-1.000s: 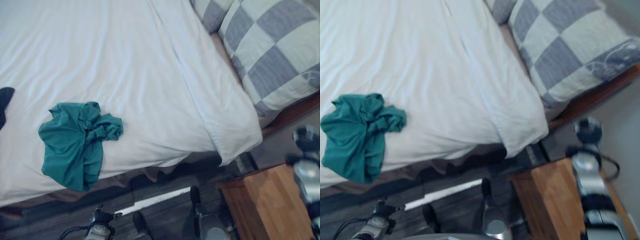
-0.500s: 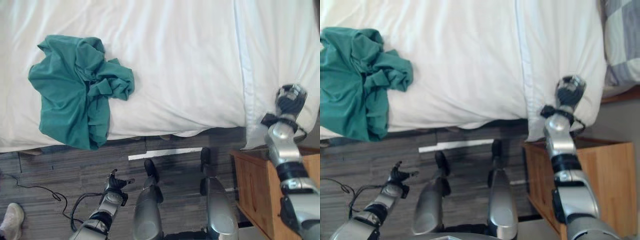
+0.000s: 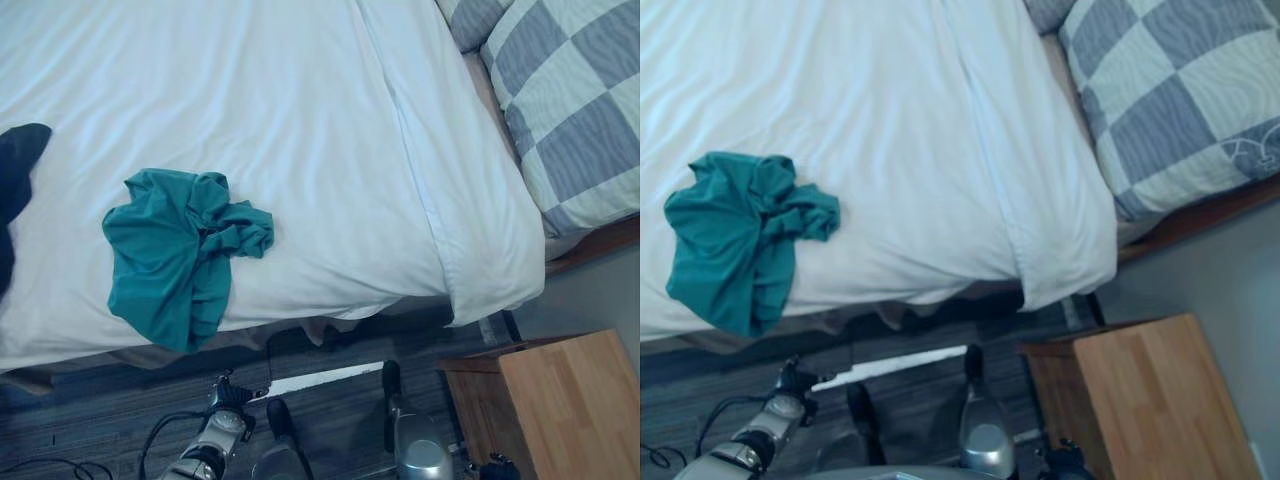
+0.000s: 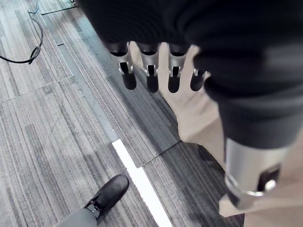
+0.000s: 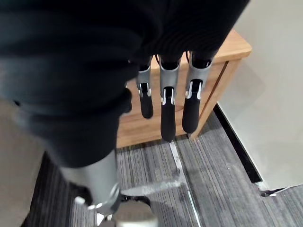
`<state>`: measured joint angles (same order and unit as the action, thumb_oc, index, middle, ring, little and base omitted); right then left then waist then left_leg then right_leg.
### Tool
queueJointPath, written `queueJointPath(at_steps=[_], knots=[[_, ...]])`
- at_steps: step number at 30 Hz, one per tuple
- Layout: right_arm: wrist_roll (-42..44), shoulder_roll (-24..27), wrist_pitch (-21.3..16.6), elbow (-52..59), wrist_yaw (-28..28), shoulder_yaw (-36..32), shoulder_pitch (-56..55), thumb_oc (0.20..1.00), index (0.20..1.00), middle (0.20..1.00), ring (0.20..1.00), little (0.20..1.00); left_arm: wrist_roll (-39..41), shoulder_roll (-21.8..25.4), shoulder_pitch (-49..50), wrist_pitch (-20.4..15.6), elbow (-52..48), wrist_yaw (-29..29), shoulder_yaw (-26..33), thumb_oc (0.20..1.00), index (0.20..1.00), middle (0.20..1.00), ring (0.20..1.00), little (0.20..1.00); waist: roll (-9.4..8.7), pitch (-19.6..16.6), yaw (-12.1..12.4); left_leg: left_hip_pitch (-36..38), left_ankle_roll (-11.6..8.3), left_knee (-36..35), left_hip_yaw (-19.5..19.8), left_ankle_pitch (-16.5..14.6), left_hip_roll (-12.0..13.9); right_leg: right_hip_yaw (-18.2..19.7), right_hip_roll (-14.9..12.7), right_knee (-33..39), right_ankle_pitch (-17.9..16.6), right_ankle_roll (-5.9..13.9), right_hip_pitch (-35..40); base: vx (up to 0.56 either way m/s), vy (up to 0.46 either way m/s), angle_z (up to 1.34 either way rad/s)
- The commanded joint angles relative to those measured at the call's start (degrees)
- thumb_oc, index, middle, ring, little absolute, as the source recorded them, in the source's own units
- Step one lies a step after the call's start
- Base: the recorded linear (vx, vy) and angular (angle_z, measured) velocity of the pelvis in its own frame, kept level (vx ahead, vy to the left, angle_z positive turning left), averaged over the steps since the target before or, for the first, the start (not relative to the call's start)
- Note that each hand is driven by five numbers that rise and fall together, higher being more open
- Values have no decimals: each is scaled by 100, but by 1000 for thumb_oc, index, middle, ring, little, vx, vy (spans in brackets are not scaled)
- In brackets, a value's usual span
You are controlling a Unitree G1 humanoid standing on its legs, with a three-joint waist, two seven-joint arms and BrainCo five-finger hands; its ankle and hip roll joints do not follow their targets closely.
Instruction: Tidy up the quilt and then pick up the clothes from the bed and put them into the laundry hamper.
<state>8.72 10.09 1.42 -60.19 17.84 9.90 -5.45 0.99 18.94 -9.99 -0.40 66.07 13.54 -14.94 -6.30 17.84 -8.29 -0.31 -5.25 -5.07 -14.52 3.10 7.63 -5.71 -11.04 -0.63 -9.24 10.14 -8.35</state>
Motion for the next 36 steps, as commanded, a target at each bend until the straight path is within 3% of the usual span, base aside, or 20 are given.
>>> queueJointPath(at_steps=[1,2,3,6,7,8,9,10,12,15,17,19,24,25,26,28,30,31,34,36], knots=[[-227,326,-193,-3,-44,123,860,1000,1000,1000,1000,1000,183,13,-176,-102,160,18,174,1000,1000,1000,1000,1000,49,321,211,-1106,33,2347,348,-921,-345,-128,173,-669,1386,-340,148,-24,20,-36],[-227,325,-194,-7,-44,122,868,1000,1000,1000,1000,1000,184,15,-183,-102,161,18,176,1000,1000,1000,1000,1000,54,303,198,-1149,34,2362,359,-910,-344,-139,174,-660,1370,-342,124,-165,111,10],[-287,497,-179,-114,36,257,1276,1000,1000,1000,1000,1000,464,-33,-339,-198,75,62,233,1000,1000,1000,1000,1000,100,496,311,-1537,-411,3004,510,-520,-313,-90,125,-611,1337,-450,42,-202,170,54],[-419,522,-139,-79,-17,420,1326,1000,1000,1000,1000,1000,286,-74,-170,-229,102,64,174,1000,1000,1000,1000,1000,201,435,370,-1548,-442,2962,712,-506,-37,-137,13,-532,1206,-393,-26,-102,264,24],[-555,477,-125,135,-151,565,1329,1000,1000,1000,1000,1000,28,-204,31,-234,155,64,72,1000,1000,1000,1000,1000,209,263,330,-1294,-425,2357,812,-527,597,-58,-307,-397,1063,-202,-94,18,295,1],[-558,484,-119,146,-153,572,1308,1000,1000,1000,1000,1000,22,-213,49,-238,156,66,74,1000,1000,1000,1000,1000,218,272,349,-1215,-442,2303,786,-532,618,-46,-285,-387,1077,-205,-53,77,664,6],[-703,441,-112,281,-237,641,1241,1000,1000,1000,1000,1000,-47,-272,168,-210,206,95,114,1000,1000,1000,1000,1000,250,71,325,-884,-464,1374,884,-223,1223,50,-550,-318,955,37,-98,90,357,8],[-705,443,-109,287,-237,646,1229,1000,1000,1000,1000,1000,-48,-275,180,-210,204,96,114,1000,1000,1000,1000,1000,254,75,334,-818,-475,1304,860,-199,1233,55,-537,-319,969,35,-77,84,592,8],[-777,416,-91,207,-317,598,1113,1000,1000,1000,1000,1000,-69,-304,266,-245,266,113,152,1000,1000,1000,1000,1000,374,-100,315,-538,-700,411,1025,356,1883,101,-916,-401,1013,337,-82,11,695,7],[-862,325,-44,0,-516,319,839,1000,1000,1000,1000,1000,-200,-359,330,-189,435,-19,92,1000,1000,1000,1000,1000,473,-344,296,-306,-965,151,817,239,1923,-57,-1274,-719,885,486,19,122,652,23],[-871,261,35,-67,-552,297,851,1000,1000,1000,1000,1000,-278,-296,217,-172,394,-76,30,1000,1000,1000,1000,1000,280,-292,294,-219,-934,332,653,7,1643,-178,-1696,-968,-195,486,-38,26,358,47],[-937,159,46,-101,-574,411,846,1000,1000,1000,1000,1000,-346,-237,286,-146,435,-156,38,1000,1000,1000,1000,1000,224,-266,413,-89,-776,419,294,-167,1447,-1044,-2147,-1238,-517,486,-98,-28,457,14],[-1103,70,-68,0,-679,755,766,1000,1000,1000,1000,1000,-468,-23,416,-78,422,-277,110,1000,1000,1000,1000,1000,193,-272,270,97,-368,357,21,-290,947,-1197,-867,-1547,653,257,-131,44,371,-35],[-1103,70,-68,-1,-679,755,766,1000,1000,1000,1000,1000,-468,-23,416,-78,422,-277,111,1000,1000,1000,1000,1000,195,-274,269,93,-369,358,23,-290,950,-1199,-864,-1545,652,256,-131,99,535,-11],[-1067,82,-77,-100,-634,960,883,1000,1000,1000,1000,1000,-488,-158,414,-59,518,-287,109,1000,1000,1000,1000,1000,193,-105,221,35,-101,1027,95,-696,213,-964,143,-1303,1188,-141,-99,114,437,1],[-1155,158,-135,-26,-612,1178,949,1000,1000,1000,1000,1000,-575,-349,463,-139,498,-210,-59,1000,1000,1000,1000,1000,271,-50,226,-345,-100,1944,157,-872,-131,-843,229,-780,1498,-614,318,119,322,5],[-1201,207,-127,-61,-630,1253,1023,1000,1000,1000,1000,1000,-516,-459,396,-185,398,-195,-109,1000,1000,1000,1000,1000,314,86,262,-764,-329,2704,150,-627,-110,-757,232,-681,1502,-701,394,-20,133,43],[-1260,306,-89,-177,-517,1321,1244,1000,1000,1000,1000,1000,-294,-514,195,-219,131,-124,-190,1000,1000,1000,1000,1000,345,295,354,-1158,-866,3371,270,1,-4,-722,198,-666,1527,-809,382,-78,139,1],[-1257,335,-40,-347,-443,1225,1322,1000,1000,1000,1000,1000,-161,-493,203,-246,-55,-132,-181,1000,1000,1000,1000,1000,432,255,304,-1070,-762,3213,379,-29,487,-739,89,-654,1445,-697,333,-82,318,-7],[-1340,345,-4,-349,-475,1218,1319,1000,1000,1000,1000,1000,-411,-715,317,-244,56,-139,-408,1000,1000,1000,1000,1000,554,-40,148,-384,-594,1971,569,-198,1140,-461,-169,-515,1219,-321,207,-22,537,-19]])
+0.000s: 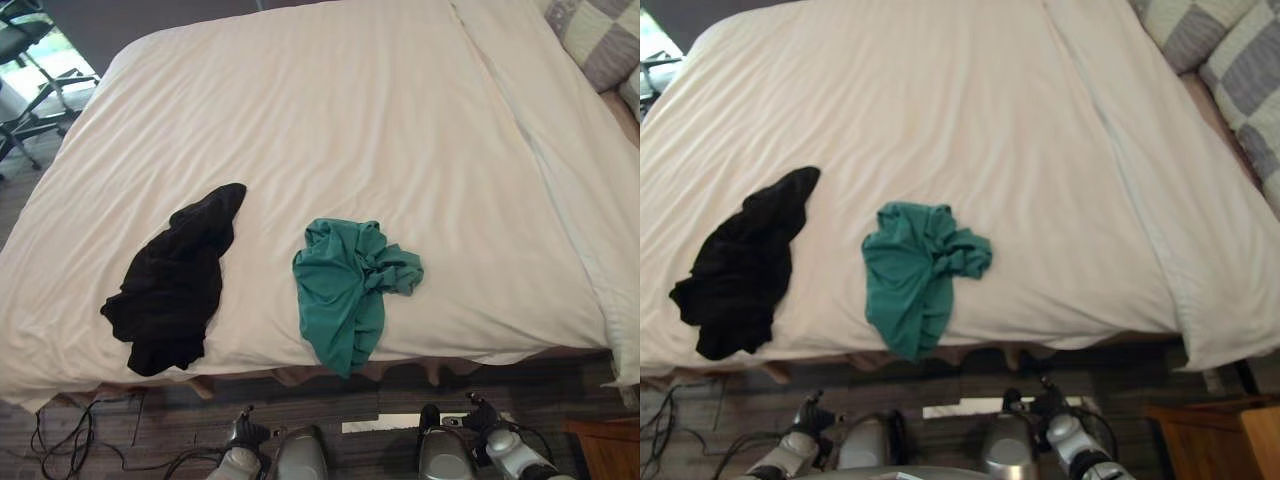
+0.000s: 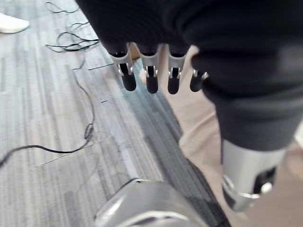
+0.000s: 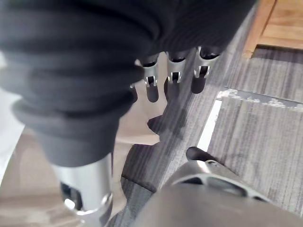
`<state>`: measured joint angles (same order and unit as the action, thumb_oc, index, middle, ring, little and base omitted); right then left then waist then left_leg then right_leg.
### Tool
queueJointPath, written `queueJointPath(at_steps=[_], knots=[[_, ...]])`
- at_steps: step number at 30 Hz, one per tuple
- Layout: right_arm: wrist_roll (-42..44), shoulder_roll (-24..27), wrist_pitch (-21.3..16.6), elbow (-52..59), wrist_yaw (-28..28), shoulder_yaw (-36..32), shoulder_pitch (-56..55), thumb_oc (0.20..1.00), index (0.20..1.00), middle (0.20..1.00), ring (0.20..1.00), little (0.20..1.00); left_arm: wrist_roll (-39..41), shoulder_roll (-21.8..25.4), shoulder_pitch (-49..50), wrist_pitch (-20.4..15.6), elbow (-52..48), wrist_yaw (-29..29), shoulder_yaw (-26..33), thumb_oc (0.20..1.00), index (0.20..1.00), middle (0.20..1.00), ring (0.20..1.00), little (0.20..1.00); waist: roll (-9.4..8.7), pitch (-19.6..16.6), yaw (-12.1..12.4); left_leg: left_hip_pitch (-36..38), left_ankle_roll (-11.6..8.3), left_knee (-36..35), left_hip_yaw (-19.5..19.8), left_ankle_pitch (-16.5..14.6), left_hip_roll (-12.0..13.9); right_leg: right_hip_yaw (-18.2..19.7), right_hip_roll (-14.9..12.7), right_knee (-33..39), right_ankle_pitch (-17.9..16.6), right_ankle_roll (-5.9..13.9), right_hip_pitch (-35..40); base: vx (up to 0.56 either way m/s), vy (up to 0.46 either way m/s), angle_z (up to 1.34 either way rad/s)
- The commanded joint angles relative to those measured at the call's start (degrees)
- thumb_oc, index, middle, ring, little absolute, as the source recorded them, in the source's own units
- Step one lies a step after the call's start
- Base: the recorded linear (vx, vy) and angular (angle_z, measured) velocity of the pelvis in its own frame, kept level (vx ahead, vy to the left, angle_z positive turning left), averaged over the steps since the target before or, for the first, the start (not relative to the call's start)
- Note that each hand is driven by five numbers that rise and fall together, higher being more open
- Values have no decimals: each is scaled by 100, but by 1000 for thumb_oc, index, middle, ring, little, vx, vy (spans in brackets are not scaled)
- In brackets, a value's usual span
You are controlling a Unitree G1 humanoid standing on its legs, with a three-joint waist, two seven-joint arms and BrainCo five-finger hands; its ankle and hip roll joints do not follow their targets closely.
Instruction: Tidy up the quilt and then pick up the clothes from the bed and put them into the laundry hamper.
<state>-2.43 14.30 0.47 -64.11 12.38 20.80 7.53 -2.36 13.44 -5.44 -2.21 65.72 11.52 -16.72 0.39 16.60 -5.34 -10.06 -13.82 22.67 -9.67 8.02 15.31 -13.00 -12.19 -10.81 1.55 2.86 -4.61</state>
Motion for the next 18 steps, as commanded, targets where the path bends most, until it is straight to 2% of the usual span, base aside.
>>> queueJointPath(at_steps=[1,2,3,4,5,6,8,9,10,11,12,13,14,15,16,17,18], knots=[[-225,-74,93,46,70,127,17,1000,1000,1000,1000,1000,-77,-167,-136,-64,92,65,-233,1000,1000,1000,1000,1000,-126,74,-134,609,268,-852,59,-654,356,284,-64,516,122,408,-178,3,400,-55],[-280,-40,90,113,52,128,-28,1000,1000,1000,1000,1000,-105,-207,-113,-71,59,68,-282,1000,1000,1000,1000,1000,-78,-36,-188,822,268,-1240,287,-601,475,404,-168,540,46,526,-269,-107,559,-70],[-311,24,60,226,-6,135,-54,1000,1000,1000,1000,1000,-53,-226,-141,-108,4,44,-337,1000,1000,1000,1000,1000,-26,-175,-271,1236,206,-1567,877,-640,530,628,-310,495,-119,716,-521,-99,560,-68],[-311,32,62,232,-8,136,-61,1000,1000,1000,1000,1000,-51,-232,-137,-109,4,44,-338,1000,1000,1000,1000,1000,-18,-160,-266,1275,206,-1585,865,-645,538,632,-303,480,-101,720,-505,-189,668,-56],[-411,45,41,342,-77,111,-145,1000,1000,1000,1000,1000,-61,-249,-206,-112,-61,-22,-439,1000,1000,1000,1000,1000,-13,-256,-391,1535,127,-1767,1118,-1109,450,680,-575,476,-302,929,-603,-160,476,-37],[-458,37,34,351,-129,57,-181,1000,1000,1000,1000,1000,-95,-259,-236,-126,-70,-55,-493,1000,1000,1000,1000,1000,-56,-288,-440,1587,126,-1841,1000,-1386,360,639,-802,511,-460,1027,-586,-211,568,-23],[-589,-97,70,366,-193,52,-209,1000,1000,1000,1000,1000,-154,-222,-251,-121,-70,-98,-475,1000,1000,1000,1000,1000,-219,-328,-418,1702,158,-2012,845,-1622,174,617,-1117,714,-897,1211,-597,-163,337,36],[-670,-222,108,405,-266,160,-125,1000,1000,1000,1000,1000,-151,-209,-258,-123,-79,-90,-419,1000,1000,1000,1000,1000,-331,-288,-388,1803,147,-2110,684,-1673,117,477,-1299,880,-1439,1214,-704,-234,268,45],[-696,-292,116,446,-311,237,-65,1000,1000,1000,1000,1000,-143,-164,-289,-109,-106,-83,-350,1000,1000,1000,1000,1000,-372,-238,-296,1805,180,-2118,516,-1662,74,192,-1417,1014,-1593,1214,-778,-189,155,18],[-696,-299,118,445,-312,237,-58,1000,1000,1000,1000,1000,-143,-157,-293,-108,-108,-85,-347,1000,1000,1000,1000,1000,-378,-230,-290,1814,181,-2120,507,-1662,74,195,-1413,1037,-1610,1214,-767,-264,195,-52],[-785,-354,83,574,-382,414,7,1000,1000,1000,1000,1000,-114,-85,-303,-119,-139,-96,-285,1000,1000,1000,1000,1000,-366,-149,-194,1770,227,-2099,365,-1663,9,-230,-1486,1080,-1501,1214,-794,-281,232,-68],[-849,-394,8,701,-465,627,53,1000,1000,1000,1000,1000,-119,5,-300,-133,-184,-104,-245,1000,1000,1000,1000,1000,-362,-102,-75,1658,312,-2041,344,-1635,-103,-427,-1443,964,-1270,1175,-732,-463,429,-84],[-969,-364,-173,1010,-644,983,31,1000,1000,1000,1000,1000,-171,170,-142,-132,-181,-84,-190,1000,1000,1000,1000,1000,-382,-19,91,1450,465,-1952,403,-1524,-296,-203,-1076,536,-874,1030,-519,-419,437,-59],[-969,-357,-212,1075,-696,1100,-8,1000,1000,1000,1000,1000,-225,224,-60,-94,-58,-36,-120,1000,1000,1000,1000,1000,-375,25,131,1310,588,-1961,523,-1404,-442,203,-607,172,-502,955,-437,-298,322,-50],[-969,-358,-211,1076,-696,1102,-8,1000,1000,1000,1000,1000,-226,224,-60,-95,-57,-35,-117,1000,1000,1000,1000,1000,-382,17,132,1300,587,-1965,520,-1392,-448,211,-612,156,-498,950,-460,-261,287,-15],[-962,-400,-172,954,-670,1184,-19,1000,1000,1000,1000,1000,-218,259,15,17,242,19,53,1000,1000,1000,1000,1000,-326,63,234,1163,768,-1976,627,-1268,-671,559,34,-288,-6,821,-339,-154,161,14],[-961,-402,-172,953,-670,1184,-15,1000,1000,1000,1000,1000,-218,260,12,16,243,19,54,1000,1000,1000,1000,1000,-329,53,232,1146,769,-1983,628,-1250,-675,558,32,-274,-24,819,-352,-191,164,44]])
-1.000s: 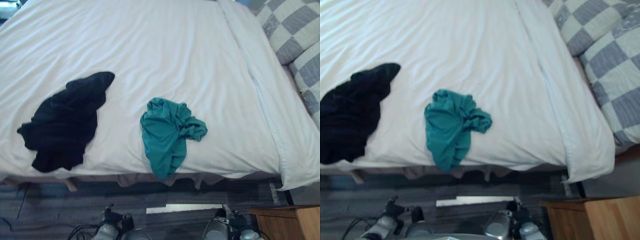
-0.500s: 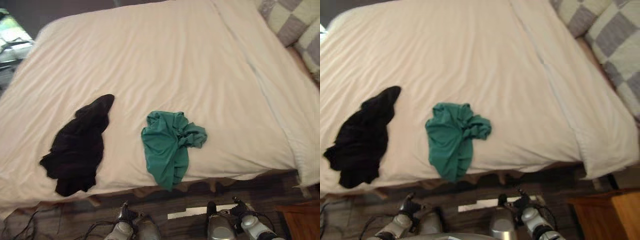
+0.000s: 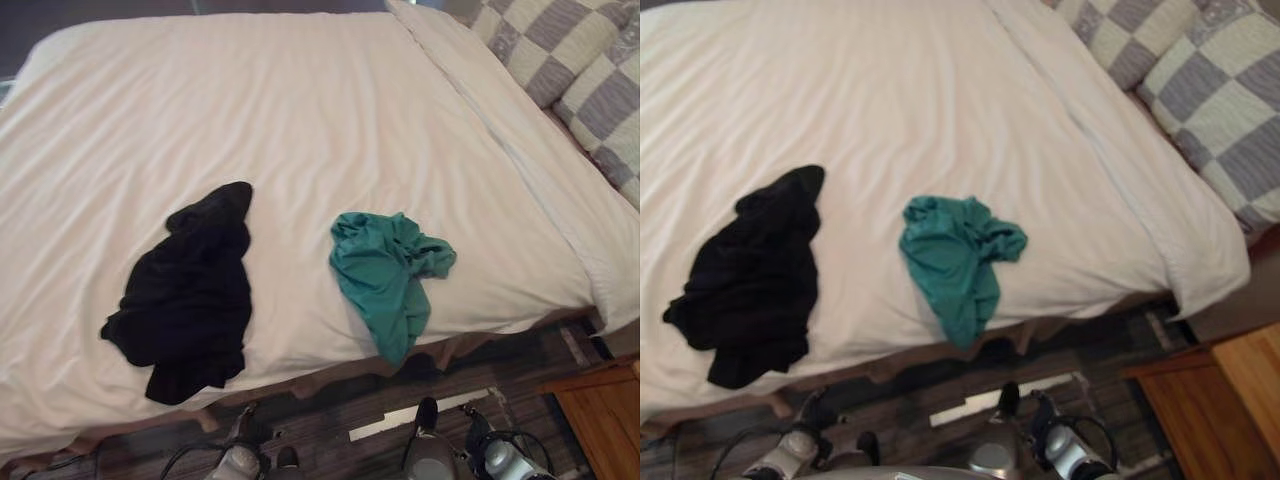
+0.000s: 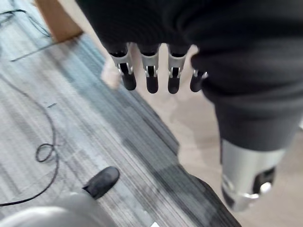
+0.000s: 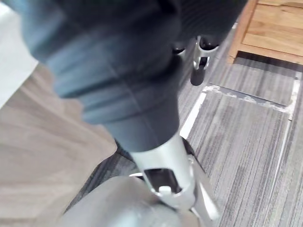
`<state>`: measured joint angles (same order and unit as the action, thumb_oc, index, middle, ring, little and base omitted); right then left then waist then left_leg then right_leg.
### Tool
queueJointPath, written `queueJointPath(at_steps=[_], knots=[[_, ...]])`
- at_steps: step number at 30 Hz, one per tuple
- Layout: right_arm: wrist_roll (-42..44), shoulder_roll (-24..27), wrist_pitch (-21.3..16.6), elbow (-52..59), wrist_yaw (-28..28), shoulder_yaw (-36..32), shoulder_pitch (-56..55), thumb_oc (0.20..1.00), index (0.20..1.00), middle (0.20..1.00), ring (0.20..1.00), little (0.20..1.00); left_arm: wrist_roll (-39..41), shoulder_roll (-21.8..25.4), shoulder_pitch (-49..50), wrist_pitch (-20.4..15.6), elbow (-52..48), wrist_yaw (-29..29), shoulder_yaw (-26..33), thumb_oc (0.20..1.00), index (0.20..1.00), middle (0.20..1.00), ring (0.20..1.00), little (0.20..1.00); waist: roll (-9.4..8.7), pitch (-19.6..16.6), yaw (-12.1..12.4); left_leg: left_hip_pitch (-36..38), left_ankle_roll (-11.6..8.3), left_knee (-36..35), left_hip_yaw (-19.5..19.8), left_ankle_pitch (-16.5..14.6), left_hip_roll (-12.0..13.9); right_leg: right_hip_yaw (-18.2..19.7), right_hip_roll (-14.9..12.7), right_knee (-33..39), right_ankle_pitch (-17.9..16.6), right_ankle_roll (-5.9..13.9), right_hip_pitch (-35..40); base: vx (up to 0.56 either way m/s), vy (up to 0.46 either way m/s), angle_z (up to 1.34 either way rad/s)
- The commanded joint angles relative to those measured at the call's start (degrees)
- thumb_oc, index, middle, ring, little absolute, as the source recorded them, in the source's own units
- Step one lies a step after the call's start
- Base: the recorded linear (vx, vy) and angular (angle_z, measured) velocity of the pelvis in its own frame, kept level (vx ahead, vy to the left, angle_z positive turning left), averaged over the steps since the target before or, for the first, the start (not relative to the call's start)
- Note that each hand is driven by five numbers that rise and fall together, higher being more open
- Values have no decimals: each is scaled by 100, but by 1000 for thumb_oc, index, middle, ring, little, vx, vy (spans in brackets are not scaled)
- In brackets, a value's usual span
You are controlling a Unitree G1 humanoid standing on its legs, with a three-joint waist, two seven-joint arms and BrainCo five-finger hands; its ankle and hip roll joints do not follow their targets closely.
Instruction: Tidy up the quilt and then pick up the clothes from the bed and put them into the laundry hamper.
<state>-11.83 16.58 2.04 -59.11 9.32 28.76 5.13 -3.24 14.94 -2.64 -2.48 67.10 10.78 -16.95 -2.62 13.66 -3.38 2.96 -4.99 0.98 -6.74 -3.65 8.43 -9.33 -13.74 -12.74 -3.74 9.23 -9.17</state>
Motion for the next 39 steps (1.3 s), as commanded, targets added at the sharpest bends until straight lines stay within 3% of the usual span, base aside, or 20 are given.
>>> queueJointPath(at_steps=[1,5,7,11,13,14,15,16,18,19,20,24,28,31,34,35,36,37,38,39], knots=[[56,-703,-263,188,-270,303,239,1000,1000,1000,1000,1000,73,34,-121,142,452,148,331,1000,1000,1000,1000,1000,-91,265,213,-240,-76,159,356,-29,-146,-26,261,301,732,-110,568,-44,0,46],[115,-641,-113,-373,-53,-42,181,1000,1000,1000,1000,1000,386,-136,151,190,850,316,836,1000,1000,1000,1000,1000,-107,26,306,-261,-78,103,325,-13,-203,-17,236,981,623,-83,871,23,-47,31],[365,-419,-13,-788,198,-789,49,1000,1000,1000,1000,1000,1021,-157,497,272,1205,533,1614,1000,1000,1000,1000,1000,-68,-230,297,-156,-129,-178,145,117,-84,-45,174,1330,482,-14,1049,65,-92,-12],[639,-65,-8,-918,432,-1484,-83,1000,1000,1000,1000,1000,1348,-68,705,305,1474,841,2204,1000,1000,1000,1000,1000,-77,-371,267,19,-182,-390,79,243,-5,-95,166,1510,440,21,1253,63,-58,-4],[510,591,-133,-418,652,-1952,-334,1000,1000,1000,1000,1000,1718,416,770,58,1111,1088,2833,1000,1000,1000,1000,1000,-74,-443,253,109,-232,-475,74,296,59,-153,155,1607,407,72,1381,38,-35,4],[507,592,-126,-405,650,-1957,-342,1000,1000,1000,1000,1000,1717,414,773,61,1105,1090,2832,1000,1000,1000,1000,1000,-76,-455,250,89,-230,-479,78,316,54,-156,152,1613,390,71,1364,23,-23,13],[224,1215,-209,300,828,-2238,-465,1000,1000,1000,1000,1000,1826,985,694,-186,225,1423,3143,1000,1000,1000,1000,1000,-58,-496,204,111,-243,-499,71,335,68,-173,145,1642,366,110,1393,-3,-2,11],[224,1215,-208,302,828,-2239,-467,1000,1000,1000,1000,1000,1826,985,695,-186,224,1423,3143,1000,1000,1000,1000,1000,-59,-502,203,104,-242,-499,71,337,67,-173,145,1642,364,110,1386,7,-4,10],[-106,1844,-313,1039,959,-2465,-553,1000,1000,1000,1000,1000,1677,1583,653,-379,-760,1709,3376,1000,1000,1000,1000,1000,-28,-542,174,161,-259,-513,52,314,89,-204,132,1656,375,154,1435,15,6,5],[-473,2514,-412,1604,1048,-2545,-418,1000,1000,1000,1000,1000,1482,2028,486,-543,-1514,1854,3415,1000,1000,1000,1000,1000,-19,-590,158,186,-276,-519,48,312,102,-222,112,1640,389,177,1452,-3,8,3],[-477,2518,-406,1615,1043,-2556,-420,1000,1000,1000,1000,1000,1478,2021,482,-536,-1523,1857,3417,1000,1000,1000,1000,1000,-19,-593,158,165,-272,-526,51,343,96,-221,108,1638,368,175,1428,-48,0,4],[-1268,3565,-636,2986,1129,-2329,182,1000,1000,1000,1000,1000,728,2476,-14,-778,-3275,1831,2804,1000,1000,1000,1000,1000,-1,-687,98,219,-282,-521,62,312,122,-179,103,1556,401,182,1375,7,2,-2],[-1479,3721,-729,3409,1105,-2137,387,1000,1000,1000,1000,1000,414,2387,-36,-860,-3953,1676,2496,1000,1000,1000,1000,1000,6,-712,88,268,-282,-522,54,292,130,-155,114,1541,421,172,1388,13,-4,-5],[-1822,3788,-782,4035,908,-1549,995,1000,1000,1000,1000,1000,-222,2118,159,-804,-4910,1118,1855,1000,1000,1000,1000,1000,-34,-670,168,325,-296,-518,48,260,168,-158,132,1508,455,147,1417,9,-33,-6],[-1821,3758,-766,4299,809,-1150,1513,1000,1000,1000,1000,1000,-223,2143,-43,-723,-4894,998,1681,1000,1000,1000,1000,1000,-23,-485,202,262,-294,-509,56,289,174,-133,130,1451,448,148,1322,-94,2,-5],[-1600,3886,-649,4868,602,-1215,1686,1000,1000,1000,1000,1000,782,2832,380,-577,-4554,226,2431,1000,1000,1000,1000,1000,67,-255,288,107,-289,-483,67,375,164,-135,101,1403,395,167,1170,-180,41,-9],[-1602,3909,-617,4892,592,-1215,1688,1000,1000,1000,1000,1000,751,2793,371,-567,-4566,253,2422,1000,1000,1000,1000,1000,89,-256,283,93,-288,-476,74,374,161,-139,96,1389,403,169,1157,-174,37,-18],[-1729,3804,-641,4870,488,-1102,1836,1000,1000,1000,1000,1000,591,2468,285,-553,-4227,249,2127,1000,1000,1000,1000,1000,90,-158,292,-6,-279,-440,116,384,154,-139,89,1345,408,159,1064,-94,-20,-10],[-1734,3927,-741,5018,444,-1045,1969,1000,1000,1000,1000,1000,80,2910,349,-736,-4892,394,2162,1000,1000,1000,1000,1000,119,-43,397,-70,-281,-421,175,393,159,-165,84,1320,435,149,1036,-154,-18,7],[-1576,3930,-819,5212,558,-1101,2036,1000,1000,1000,1000,1000,97,3009,376,-754,-5092,375,2208,1000,1000,1000,1000,1000,117,35,391,-178,-284,-404,184,447,156,-156,59,1293,389,152,931,-201,-33,19]])
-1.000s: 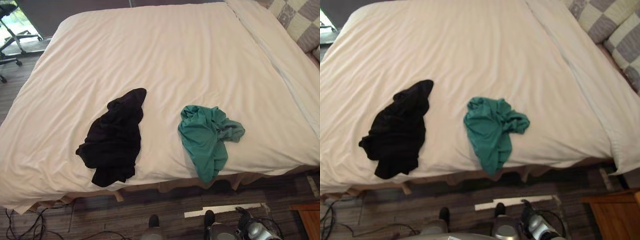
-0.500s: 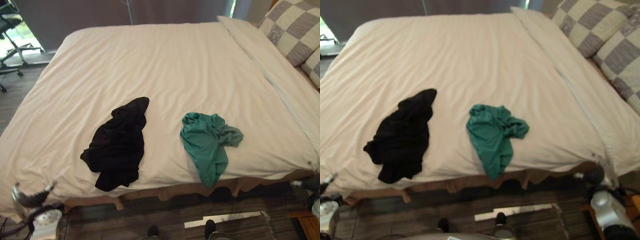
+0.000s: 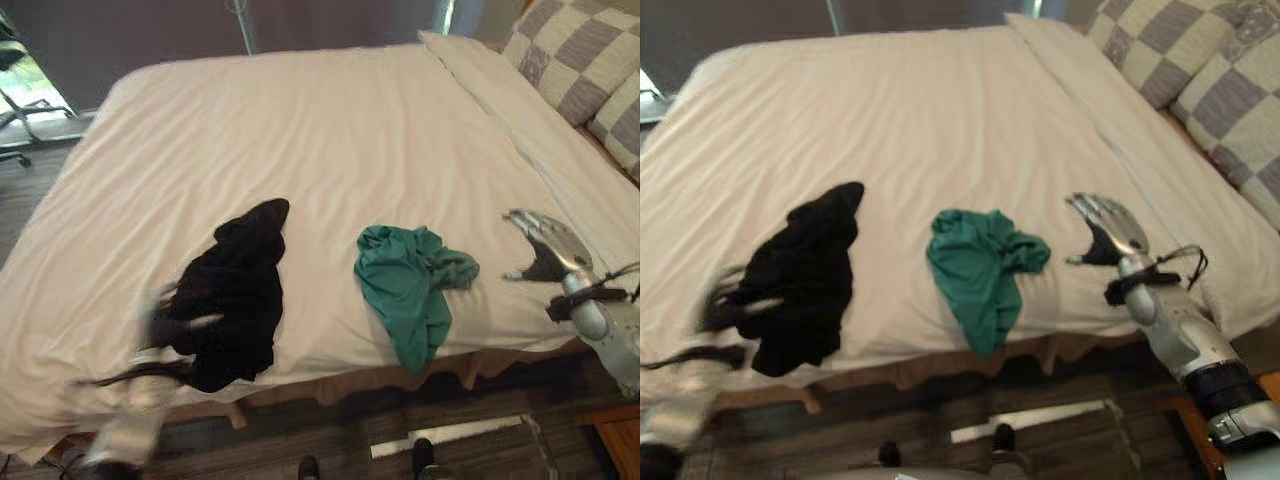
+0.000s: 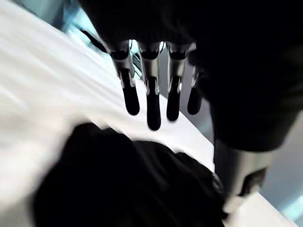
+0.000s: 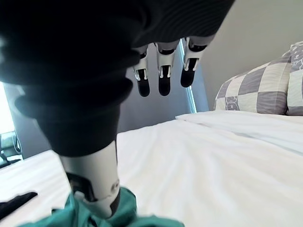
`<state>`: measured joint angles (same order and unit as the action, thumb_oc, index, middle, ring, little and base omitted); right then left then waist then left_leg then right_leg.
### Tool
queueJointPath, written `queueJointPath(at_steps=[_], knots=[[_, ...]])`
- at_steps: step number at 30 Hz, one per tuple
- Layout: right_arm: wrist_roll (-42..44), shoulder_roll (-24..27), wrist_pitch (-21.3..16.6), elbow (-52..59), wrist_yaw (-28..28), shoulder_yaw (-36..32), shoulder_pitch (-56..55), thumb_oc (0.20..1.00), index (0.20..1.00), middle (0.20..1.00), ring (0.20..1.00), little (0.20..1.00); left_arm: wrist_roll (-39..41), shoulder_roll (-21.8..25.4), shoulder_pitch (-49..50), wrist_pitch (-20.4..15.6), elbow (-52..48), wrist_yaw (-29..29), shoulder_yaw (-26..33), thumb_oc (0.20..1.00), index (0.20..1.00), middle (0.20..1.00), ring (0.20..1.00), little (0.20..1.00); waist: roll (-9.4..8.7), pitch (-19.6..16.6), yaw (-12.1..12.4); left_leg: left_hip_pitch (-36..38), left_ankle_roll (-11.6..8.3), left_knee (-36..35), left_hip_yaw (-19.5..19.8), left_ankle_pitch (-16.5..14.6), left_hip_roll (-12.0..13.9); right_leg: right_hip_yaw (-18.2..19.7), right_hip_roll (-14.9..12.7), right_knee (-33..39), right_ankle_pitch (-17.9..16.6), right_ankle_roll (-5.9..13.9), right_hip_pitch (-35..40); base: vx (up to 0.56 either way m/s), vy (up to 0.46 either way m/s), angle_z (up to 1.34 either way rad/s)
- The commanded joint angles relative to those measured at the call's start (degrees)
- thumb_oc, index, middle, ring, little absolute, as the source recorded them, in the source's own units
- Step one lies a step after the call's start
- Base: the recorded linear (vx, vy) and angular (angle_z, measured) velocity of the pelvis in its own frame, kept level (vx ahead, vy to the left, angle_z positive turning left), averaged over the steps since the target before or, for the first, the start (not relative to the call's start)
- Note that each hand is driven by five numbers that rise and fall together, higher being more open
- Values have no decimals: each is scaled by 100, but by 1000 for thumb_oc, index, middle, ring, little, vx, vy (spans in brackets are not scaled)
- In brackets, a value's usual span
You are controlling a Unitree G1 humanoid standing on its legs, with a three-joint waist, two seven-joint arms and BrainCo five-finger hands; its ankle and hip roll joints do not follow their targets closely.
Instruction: Tidy up the quilt and then pick up the clothes from the bed and put them into the laundry hamper.
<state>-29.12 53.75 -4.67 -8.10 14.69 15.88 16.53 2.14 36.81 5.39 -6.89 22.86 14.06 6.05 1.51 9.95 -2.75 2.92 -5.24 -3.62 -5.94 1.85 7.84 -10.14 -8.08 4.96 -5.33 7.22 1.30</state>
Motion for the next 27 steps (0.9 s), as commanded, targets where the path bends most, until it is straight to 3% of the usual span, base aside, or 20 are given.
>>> queueJointPath(at_steps=[1,7,13,18,22,27], knots=[[267,166,-110,146,126,156,928,1000,1000,1000,1000,1000,-1162,1139,-712,-62,-1217,70,-204,1000,1000,1000,1000,1000,-293,610,354,-403,-265,102,133,-46,220,-80,-531,-578,544,360,-332,-228,-42,26],[309,68,-23,129,214,123,1226,1000,1000,1000,1000,1000,-2096,1399,-1974,128,-1785,300,-505,1000,1000,1000,1000,1000,-267,980,340,-930,-375,130,139,170,258,-56,-564,-790,514,339,-906,-120,-44,20],[415,54,-86,1,272,114,1263,1000,1000,1000,1000,1000,-2387,1658,-2546,220,-1694,529,-659,1000,1000,1000,1000,1000,-138,1232,221,-1249,-439,9,36,382,355,34,-560,-948,448,353,-1468,-82,-12,-6],[402,75,-122,-34,294,200,1360,1000,1000,1000,1000,1000,-2615,1675,-2629,407,-1496,538,-726,1000,1000,1000,1000,1000,-70,1431,161,-1455,-468,24,-34,456,431,122,-572,-1103,441,364,-1830,-60,3,-14],[315,40,-58,-20,313,23,1337,1000,1000,1000,1000,1000,-3045,1489,-2412,918,-889,373,-600,1000,1000,1000,1000,1000,-52,1627,112,-1623,-493,94,-95,468,491,133,-566,-1227,441,366,-2094,-63,2,-12],[256,-72,-6,18,315,-184,1201,1000,1000,1000,1000,1000,-3392,1145,-1986,1258,-178,254,-462,1000,1000,1000,1000,1000,-89,1705,101,-1658,-505,158,-112,441,519,155,-556,-1254,441,341,-2158,-10,-5,-3]])
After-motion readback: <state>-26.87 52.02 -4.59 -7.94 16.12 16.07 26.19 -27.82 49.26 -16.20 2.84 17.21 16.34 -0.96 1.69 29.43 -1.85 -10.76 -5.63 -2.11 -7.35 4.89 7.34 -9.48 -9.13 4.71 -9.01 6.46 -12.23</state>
